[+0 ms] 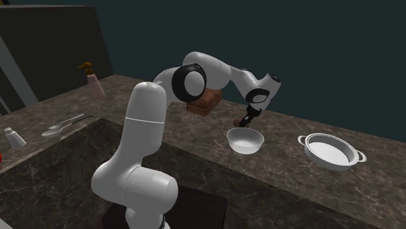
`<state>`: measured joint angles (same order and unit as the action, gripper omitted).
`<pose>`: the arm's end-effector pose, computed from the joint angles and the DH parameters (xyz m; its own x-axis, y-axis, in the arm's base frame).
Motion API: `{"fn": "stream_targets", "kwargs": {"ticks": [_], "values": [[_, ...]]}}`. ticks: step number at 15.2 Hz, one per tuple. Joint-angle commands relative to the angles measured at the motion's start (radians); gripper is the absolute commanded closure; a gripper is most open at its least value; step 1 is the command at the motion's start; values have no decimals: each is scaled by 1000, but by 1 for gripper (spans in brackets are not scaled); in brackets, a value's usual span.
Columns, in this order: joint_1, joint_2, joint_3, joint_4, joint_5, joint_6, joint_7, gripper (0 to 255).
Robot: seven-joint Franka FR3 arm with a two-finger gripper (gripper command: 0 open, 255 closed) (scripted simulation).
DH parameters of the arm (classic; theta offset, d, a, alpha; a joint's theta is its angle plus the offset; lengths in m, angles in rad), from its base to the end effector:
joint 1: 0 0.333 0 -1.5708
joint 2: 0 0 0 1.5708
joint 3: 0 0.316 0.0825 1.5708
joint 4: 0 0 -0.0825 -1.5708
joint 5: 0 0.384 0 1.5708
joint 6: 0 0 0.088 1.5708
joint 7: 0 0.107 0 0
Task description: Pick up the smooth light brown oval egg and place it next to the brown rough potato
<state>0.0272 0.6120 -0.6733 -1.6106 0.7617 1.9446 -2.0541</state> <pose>0.5984 -0.3144 0.3218 0.3896 0.8608 0.3274 0.9101 -0.4143 0.0064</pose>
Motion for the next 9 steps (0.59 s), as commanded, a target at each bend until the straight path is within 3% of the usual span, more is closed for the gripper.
{"fn": "stream_targets", "kwargs": {"ticks": [1,9], "values": [[0,4,2,-1,0,0,0,255],[4,-12,-6,5,-12,-17,11,255]]}}
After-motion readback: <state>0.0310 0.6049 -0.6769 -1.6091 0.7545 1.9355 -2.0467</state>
